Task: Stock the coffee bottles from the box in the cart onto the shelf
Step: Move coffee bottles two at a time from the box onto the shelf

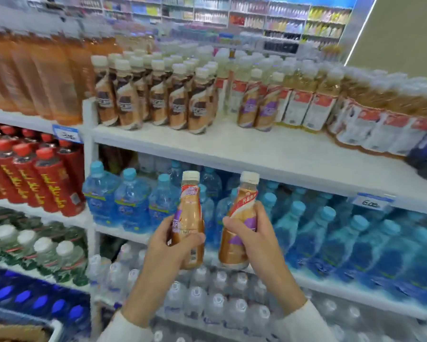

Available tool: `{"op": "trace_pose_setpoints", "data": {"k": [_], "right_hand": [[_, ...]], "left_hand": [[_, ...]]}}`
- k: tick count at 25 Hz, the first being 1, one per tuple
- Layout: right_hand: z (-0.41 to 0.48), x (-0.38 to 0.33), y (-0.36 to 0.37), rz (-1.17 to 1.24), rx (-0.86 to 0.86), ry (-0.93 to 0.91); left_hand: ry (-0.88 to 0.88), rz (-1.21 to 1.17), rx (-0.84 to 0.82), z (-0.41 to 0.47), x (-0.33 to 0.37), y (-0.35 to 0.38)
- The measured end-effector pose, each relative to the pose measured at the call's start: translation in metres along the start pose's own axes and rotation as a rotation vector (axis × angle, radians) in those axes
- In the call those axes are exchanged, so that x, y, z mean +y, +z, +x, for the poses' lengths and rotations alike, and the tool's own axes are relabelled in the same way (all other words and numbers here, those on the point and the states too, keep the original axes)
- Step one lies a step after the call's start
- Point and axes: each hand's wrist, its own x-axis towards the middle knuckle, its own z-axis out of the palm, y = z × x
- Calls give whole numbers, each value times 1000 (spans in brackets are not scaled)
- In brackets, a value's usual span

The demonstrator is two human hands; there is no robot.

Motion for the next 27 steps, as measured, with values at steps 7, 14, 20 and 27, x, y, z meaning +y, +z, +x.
{"op": "trace_pose_setpoints", "data": {"k": [7,14,20,27], "right_hand": [[61,-67,-128,-61,138,-258],[139,-92,-156,-137,204,-341],[160,-67,-156,-106,261,-324],[148,-58,-157,-200,269,-243]], "left_hand": [[286,30,-138,56,73,152],[504,173,-132,135,121,208],[483,223,-211,166,98,206],[407,291,-414,180,85,195]]}}
